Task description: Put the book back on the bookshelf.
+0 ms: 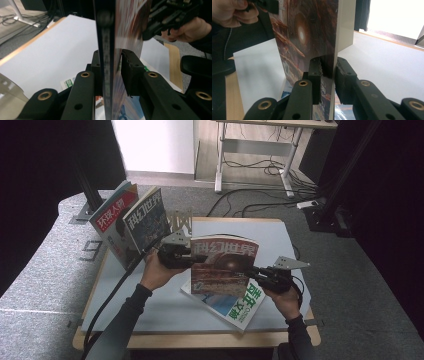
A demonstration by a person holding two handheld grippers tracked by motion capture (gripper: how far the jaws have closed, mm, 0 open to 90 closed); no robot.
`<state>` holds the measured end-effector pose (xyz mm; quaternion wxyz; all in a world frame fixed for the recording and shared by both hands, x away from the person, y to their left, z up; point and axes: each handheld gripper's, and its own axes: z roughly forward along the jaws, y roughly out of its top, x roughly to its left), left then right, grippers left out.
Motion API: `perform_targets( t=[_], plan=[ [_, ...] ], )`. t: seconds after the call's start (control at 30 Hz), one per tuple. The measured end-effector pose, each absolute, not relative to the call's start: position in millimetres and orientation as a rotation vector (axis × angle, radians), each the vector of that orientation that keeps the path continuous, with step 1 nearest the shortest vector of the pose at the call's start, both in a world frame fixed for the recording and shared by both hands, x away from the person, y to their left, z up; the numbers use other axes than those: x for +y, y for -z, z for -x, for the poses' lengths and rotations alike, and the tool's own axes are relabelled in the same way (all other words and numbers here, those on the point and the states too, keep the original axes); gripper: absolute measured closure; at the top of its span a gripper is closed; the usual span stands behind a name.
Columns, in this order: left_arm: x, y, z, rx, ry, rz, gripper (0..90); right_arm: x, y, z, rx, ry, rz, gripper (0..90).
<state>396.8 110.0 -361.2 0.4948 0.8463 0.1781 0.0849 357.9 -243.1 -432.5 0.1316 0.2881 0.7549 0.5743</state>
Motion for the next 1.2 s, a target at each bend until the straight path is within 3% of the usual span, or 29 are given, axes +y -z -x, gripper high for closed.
perform_targets(
  t=[0.17,0.33,0.73,1.1,1.2],
  plan=[
    [109,350,-398,0.42,-0.215,-2.032,72.2,-243,432,-358,2.191,-1.657,-0.842,74.5],
    [108,349,-397,0.411,-0.206,-2.035,82.7,-242,432,-358,2.188,-1.649,-0.849,73.9],
    [107,350,-392,0.386,-0.228,-2.03,83.7,-249,438,-360,2.179,-1.551,-0.91,67.2],
    [108,351,-392,0.387,-0.232,-2.023,83.7,-270,457,-359,2.106,-1.42,-1.041,50.3],
    [107,351,-392,0.393,-0.23,-2.02,83.7,-283,468,-360,2.069,-1.338,-1.131,42.3]
  ],
)
